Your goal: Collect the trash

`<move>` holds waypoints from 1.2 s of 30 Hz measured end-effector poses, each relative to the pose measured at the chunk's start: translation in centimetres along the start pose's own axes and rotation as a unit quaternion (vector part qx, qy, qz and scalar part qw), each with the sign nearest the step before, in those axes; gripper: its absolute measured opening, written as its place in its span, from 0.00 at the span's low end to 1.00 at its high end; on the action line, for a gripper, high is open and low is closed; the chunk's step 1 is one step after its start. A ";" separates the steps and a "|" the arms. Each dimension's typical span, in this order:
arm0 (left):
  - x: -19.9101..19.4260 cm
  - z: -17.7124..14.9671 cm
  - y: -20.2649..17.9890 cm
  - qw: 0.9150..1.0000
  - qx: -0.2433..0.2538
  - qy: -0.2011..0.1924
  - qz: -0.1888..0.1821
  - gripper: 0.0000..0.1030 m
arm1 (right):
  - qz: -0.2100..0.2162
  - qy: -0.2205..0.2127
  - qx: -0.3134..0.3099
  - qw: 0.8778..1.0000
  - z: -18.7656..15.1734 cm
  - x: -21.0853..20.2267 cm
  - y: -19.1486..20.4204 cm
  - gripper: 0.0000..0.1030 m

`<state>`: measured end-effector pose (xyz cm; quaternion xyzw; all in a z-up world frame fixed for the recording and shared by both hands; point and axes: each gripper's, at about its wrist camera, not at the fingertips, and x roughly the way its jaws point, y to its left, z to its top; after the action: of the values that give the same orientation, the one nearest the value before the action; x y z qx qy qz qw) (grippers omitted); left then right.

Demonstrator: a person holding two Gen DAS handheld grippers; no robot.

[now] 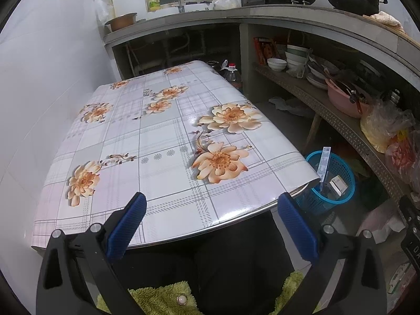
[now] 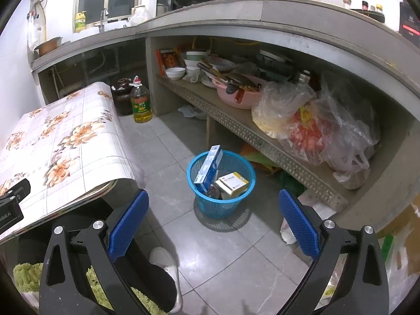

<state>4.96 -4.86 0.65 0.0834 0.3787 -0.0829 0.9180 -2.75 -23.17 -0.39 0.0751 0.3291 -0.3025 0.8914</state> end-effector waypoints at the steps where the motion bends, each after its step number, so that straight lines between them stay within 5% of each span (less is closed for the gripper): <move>1: 0.0 0.0 0.1 1.000 0.000 0.000 -0.001 0.95 | 0.000 -0.001 0.000 1.000 0.0 0.0 0.0 0.93; 36: 0.1 -0.3 0.4 1.000 -0.001 0.004 0.000 0.95 | 0.002 -0.002 0.002 1.000 0.4 0.0 -0.1 0.93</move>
<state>4.95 -4.39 0.40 0.0826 0.3822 -0.0822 0.9167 -2.57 -23.36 -0.10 0.0766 0.3263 -0.3019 0.8925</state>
